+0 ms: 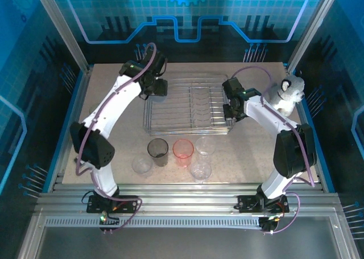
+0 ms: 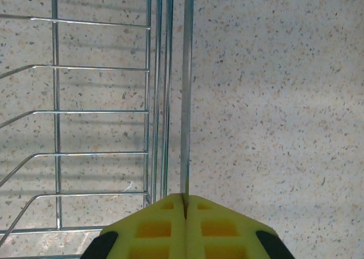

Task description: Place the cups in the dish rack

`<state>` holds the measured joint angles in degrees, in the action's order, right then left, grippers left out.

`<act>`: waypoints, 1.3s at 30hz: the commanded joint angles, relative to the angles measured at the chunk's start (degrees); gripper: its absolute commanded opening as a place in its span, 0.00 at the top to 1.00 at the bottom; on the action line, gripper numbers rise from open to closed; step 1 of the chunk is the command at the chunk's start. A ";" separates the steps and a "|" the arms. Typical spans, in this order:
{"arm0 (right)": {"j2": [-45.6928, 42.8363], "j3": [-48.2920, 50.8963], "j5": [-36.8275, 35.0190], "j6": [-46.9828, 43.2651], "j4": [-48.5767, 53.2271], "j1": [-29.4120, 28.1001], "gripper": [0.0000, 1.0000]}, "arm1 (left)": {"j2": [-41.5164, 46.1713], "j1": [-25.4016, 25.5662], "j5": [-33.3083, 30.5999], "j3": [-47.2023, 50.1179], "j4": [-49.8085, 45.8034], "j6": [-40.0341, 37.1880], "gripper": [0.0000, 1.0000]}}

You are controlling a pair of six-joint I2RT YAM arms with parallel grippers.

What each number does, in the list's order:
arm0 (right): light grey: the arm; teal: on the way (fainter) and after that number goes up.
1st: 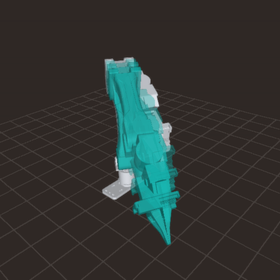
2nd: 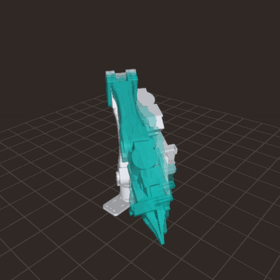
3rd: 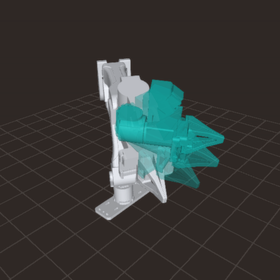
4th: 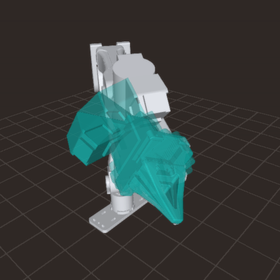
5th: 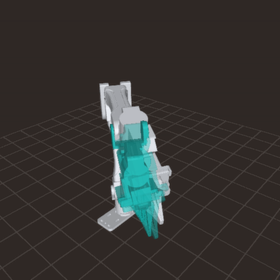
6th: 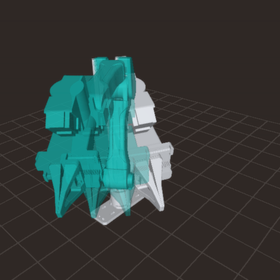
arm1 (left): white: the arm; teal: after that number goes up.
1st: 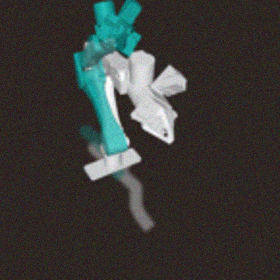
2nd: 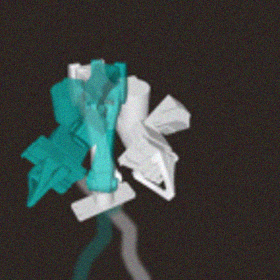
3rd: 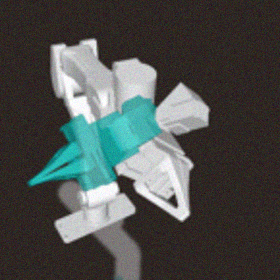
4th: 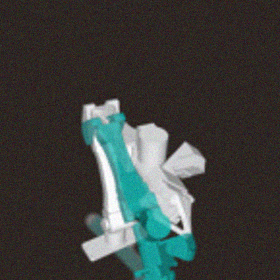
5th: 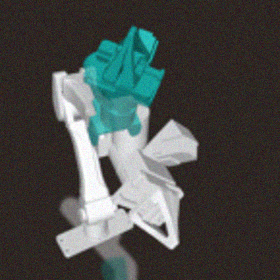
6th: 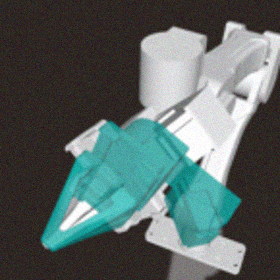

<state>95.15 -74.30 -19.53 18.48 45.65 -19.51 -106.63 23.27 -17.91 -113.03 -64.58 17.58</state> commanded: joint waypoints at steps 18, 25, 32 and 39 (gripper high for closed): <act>-30.69 9.48 -1.09 1.47 2.40 1.47 0.46 | -23.74 -4.99 5.15 -25.32 -11.52 -1.46 1.00; -36.64 12.49 -0.50 1.63 4.90 2.36 0.44 | -26.46 -6.23 6.24 -25.79 -8.68 -2.16 0.86; -38.19 14.54 0.51 2.35 5.74 2.55 0.43 | -28.36 -7.79 8.90 -25.91 -7.69 -2.11 0.55; -38.79 14.60 0.72 2.24 6.29 2.54 0.42 | -28.33 -7.97 8.51 -25.71 -5.78 -2.29 0.13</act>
<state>57.47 -59.96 -19.07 19.94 50.59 -17.54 -134.32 15.62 -10.57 -137.64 -71.33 16.05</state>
